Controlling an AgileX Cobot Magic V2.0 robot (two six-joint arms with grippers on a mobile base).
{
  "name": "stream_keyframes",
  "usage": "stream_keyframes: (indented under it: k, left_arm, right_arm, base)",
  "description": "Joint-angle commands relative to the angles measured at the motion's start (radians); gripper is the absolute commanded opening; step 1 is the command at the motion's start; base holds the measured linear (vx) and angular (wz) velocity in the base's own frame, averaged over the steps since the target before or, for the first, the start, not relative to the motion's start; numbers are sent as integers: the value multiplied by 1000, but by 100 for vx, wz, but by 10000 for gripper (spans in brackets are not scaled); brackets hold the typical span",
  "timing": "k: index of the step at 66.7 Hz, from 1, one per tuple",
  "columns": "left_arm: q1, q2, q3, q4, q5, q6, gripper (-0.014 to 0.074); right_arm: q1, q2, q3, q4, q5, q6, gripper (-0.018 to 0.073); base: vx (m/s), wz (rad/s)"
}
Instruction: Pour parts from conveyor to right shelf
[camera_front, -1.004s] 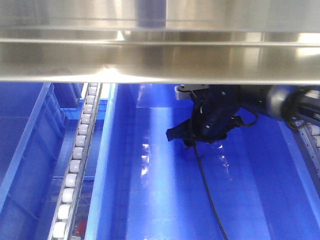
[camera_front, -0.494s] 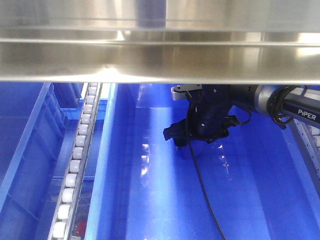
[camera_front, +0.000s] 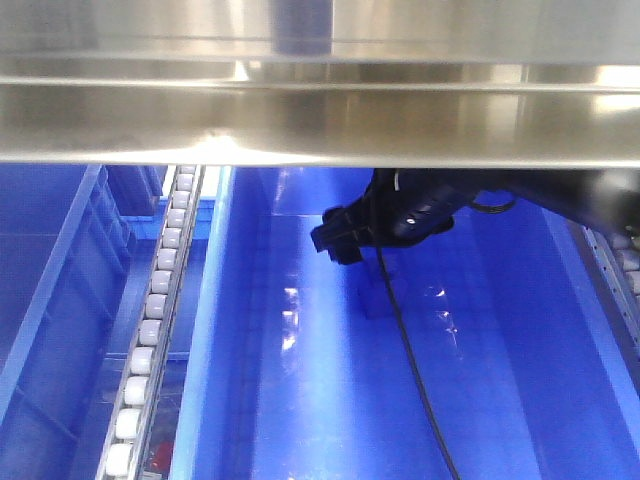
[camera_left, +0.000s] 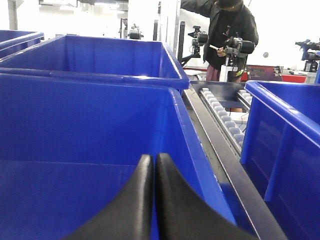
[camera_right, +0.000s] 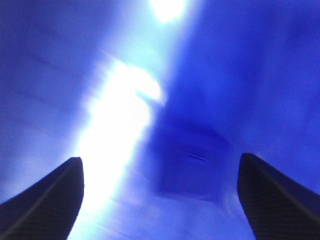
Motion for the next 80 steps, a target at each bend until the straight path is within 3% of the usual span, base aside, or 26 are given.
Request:
stream_keyframes:
  k: [1, 15, 34, 65, 80]
  left_arm:
    - [-4, -11, 27, -9, -79, -7, -6]
    - [-4, -11, 27, -9, -79, -7, -6]
    - [-4, -11, 27, -9, -79, -7, -6]
    - [-4, -11, 27, -9, -79, -7, -6]
    - [-4, -11, 27, -9, -79, -7, -6]
  right_arm:
    - [2, -129, 71, -14, -161, -2, 592]
    - [2, -338, 340, -14, -360, -10, 592]
    - [2, -690, 669, -10, -497, -12, 592]
    - [2, -1451, 920, -9, -370, -72, 592]
    - [2, -1589, 967, -10, -365, -73, 592]
  base:
    - [0, 0]
    - [0, 0]
    - [0, 0]
    - [0, 0]
    - [0, 0]
